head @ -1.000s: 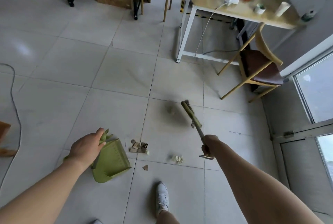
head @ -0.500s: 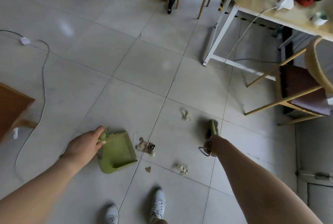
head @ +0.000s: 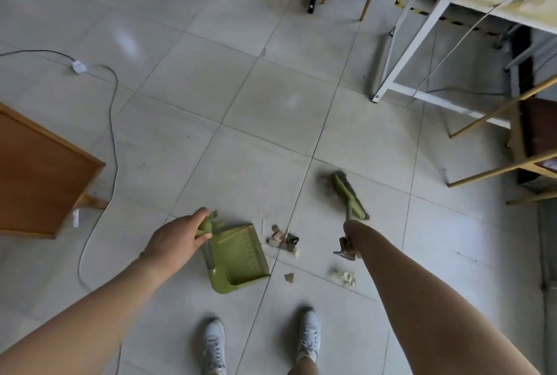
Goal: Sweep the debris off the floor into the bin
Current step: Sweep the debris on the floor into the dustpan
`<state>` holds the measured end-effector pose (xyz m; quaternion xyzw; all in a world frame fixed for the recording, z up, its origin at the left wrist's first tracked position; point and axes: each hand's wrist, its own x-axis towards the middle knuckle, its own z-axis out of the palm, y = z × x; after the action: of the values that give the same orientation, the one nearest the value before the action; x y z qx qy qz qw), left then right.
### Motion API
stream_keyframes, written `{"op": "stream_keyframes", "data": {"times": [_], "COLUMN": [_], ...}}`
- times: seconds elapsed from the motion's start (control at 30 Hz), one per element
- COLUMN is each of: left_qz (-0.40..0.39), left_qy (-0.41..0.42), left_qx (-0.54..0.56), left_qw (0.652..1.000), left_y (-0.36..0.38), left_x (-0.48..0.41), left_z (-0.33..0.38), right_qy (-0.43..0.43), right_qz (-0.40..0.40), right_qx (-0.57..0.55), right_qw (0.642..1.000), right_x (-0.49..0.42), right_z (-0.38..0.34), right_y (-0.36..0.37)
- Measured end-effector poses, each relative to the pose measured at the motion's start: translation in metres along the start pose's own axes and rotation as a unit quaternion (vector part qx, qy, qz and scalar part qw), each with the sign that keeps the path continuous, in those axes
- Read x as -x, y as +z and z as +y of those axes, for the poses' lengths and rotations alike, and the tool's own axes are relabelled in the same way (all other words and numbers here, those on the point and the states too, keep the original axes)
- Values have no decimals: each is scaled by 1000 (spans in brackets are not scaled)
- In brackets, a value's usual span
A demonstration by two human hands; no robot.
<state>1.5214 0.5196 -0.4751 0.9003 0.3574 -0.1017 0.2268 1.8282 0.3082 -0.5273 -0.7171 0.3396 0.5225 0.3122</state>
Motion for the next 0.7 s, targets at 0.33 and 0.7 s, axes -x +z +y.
{"op": "stream_keyframes", "data": {"times": [0.33, 0.7], "left_qz": [-14, 12], "left_qy": [38, 42], "left_qx": [-1, 6], "left_qw": [999, 999], "left_y": [-34, -29], "left_x": [23, 64], "left_z": [-74, -87], "right_qy": [54, 55], "right_qz": [52, 22], "right_qx": [8, 136], "right_qw": [997, 989], "right_x": [33, 75], "right_z": [119, 171], "right_y": [99, 136]}}
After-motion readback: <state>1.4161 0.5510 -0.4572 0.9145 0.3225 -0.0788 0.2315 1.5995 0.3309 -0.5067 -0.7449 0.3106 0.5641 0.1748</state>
